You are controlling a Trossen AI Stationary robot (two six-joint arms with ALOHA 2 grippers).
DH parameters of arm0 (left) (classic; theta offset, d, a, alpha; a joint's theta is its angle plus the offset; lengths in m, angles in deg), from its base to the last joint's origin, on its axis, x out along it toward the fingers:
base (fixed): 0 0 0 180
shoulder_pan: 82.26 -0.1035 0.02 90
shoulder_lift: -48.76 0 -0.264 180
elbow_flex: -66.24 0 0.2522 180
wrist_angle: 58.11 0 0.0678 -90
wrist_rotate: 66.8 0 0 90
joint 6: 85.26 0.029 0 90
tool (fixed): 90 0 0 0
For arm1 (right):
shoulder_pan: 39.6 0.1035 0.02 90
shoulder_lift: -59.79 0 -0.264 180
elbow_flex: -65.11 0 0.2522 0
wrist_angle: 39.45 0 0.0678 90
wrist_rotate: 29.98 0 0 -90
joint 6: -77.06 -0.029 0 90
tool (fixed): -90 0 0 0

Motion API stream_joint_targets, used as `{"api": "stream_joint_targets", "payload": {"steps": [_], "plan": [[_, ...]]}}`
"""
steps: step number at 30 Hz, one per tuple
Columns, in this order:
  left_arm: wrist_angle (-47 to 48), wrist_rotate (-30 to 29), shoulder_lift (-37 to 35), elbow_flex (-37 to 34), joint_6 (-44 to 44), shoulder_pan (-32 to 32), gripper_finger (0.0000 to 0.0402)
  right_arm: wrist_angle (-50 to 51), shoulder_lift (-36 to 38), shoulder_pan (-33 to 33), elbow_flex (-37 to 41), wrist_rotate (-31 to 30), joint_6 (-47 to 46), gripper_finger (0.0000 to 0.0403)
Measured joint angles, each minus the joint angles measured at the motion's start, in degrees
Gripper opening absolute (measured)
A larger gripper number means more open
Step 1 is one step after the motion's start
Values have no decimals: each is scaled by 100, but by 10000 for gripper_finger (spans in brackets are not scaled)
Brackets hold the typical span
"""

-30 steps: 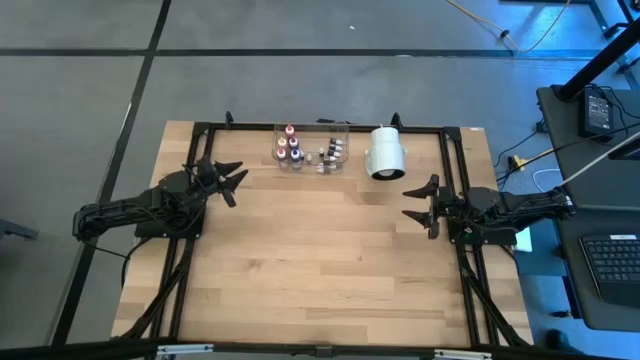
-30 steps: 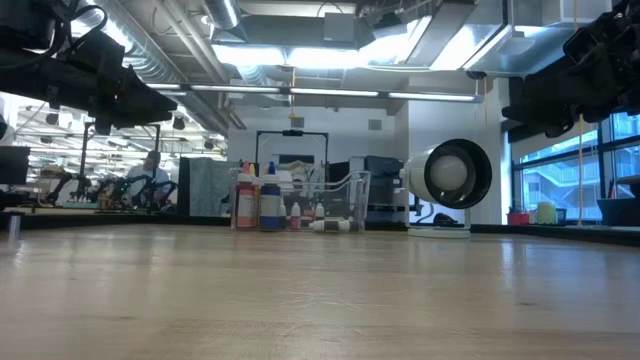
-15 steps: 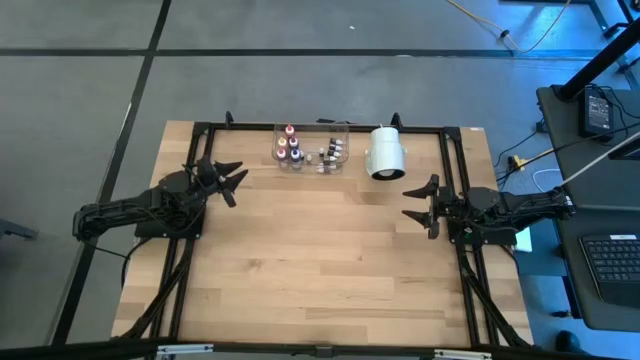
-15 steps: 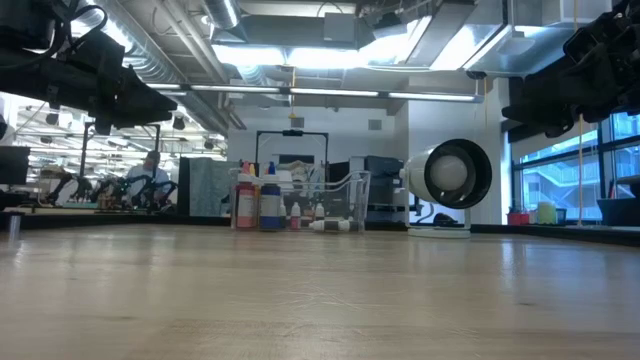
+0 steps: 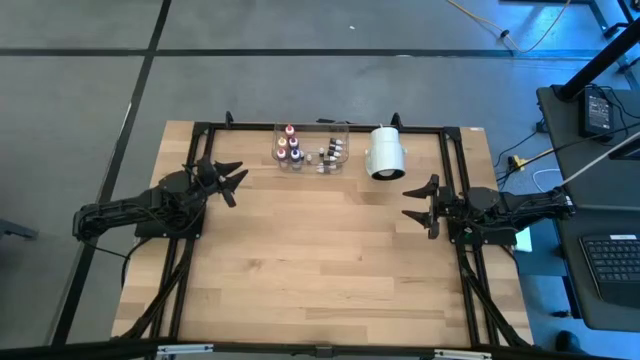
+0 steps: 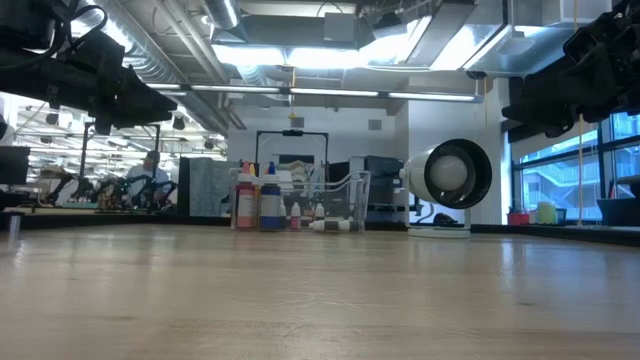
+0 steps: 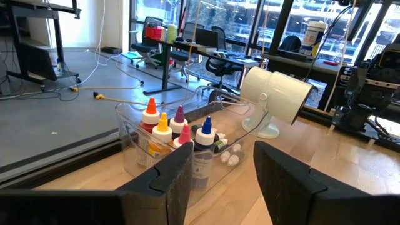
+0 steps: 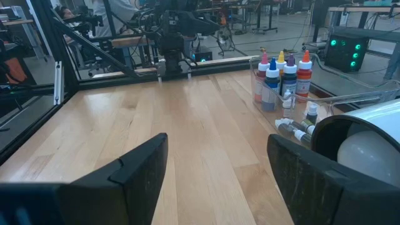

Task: Pick & Place food coloring
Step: Return to Home Position

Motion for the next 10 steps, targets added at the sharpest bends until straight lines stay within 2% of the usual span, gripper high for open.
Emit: {"api": "stream_joint_targets", "payload": {"steps": [10], "plan": [[0,0,0,1,0,1,165,0,0,-1,0,-2,0,275]]}}
